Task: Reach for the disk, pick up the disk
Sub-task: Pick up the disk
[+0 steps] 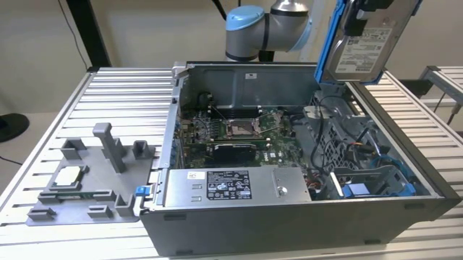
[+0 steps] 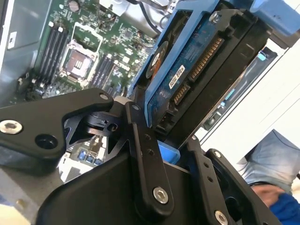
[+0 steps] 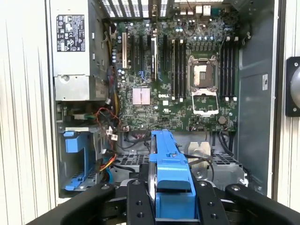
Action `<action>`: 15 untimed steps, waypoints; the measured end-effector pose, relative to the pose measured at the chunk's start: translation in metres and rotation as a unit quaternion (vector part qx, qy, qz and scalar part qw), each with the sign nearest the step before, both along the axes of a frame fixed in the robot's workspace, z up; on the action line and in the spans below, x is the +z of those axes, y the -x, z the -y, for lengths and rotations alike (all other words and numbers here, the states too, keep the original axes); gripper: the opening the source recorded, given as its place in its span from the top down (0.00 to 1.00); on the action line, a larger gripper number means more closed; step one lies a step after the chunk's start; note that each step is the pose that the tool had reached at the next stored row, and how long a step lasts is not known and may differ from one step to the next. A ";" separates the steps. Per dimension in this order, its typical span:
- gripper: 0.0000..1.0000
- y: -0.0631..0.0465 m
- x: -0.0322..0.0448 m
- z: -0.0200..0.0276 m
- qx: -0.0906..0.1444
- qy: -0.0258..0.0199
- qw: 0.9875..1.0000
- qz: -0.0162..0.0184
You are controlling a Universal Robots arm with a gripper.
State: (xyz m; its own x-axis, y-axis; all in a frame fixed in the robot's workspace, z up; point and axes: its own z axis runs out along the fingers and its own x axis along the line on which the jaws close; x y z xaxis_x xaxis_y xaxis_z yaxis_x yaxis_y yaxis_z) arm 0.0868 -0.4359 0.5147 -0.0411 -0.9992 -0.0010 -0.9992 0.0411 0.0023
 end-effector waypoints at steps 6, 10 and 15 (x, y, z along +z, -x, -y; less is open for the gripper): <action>1.00 0.000 -0.0010 0.0088 0.000 0.000 1.000 0.000; 1.00 0.000 -0.0017 0.0156 0.000 0.000 1.000 0.000; 1.00 0.000 -0.0025 0.0245 0.000 0.000 1.000 0.000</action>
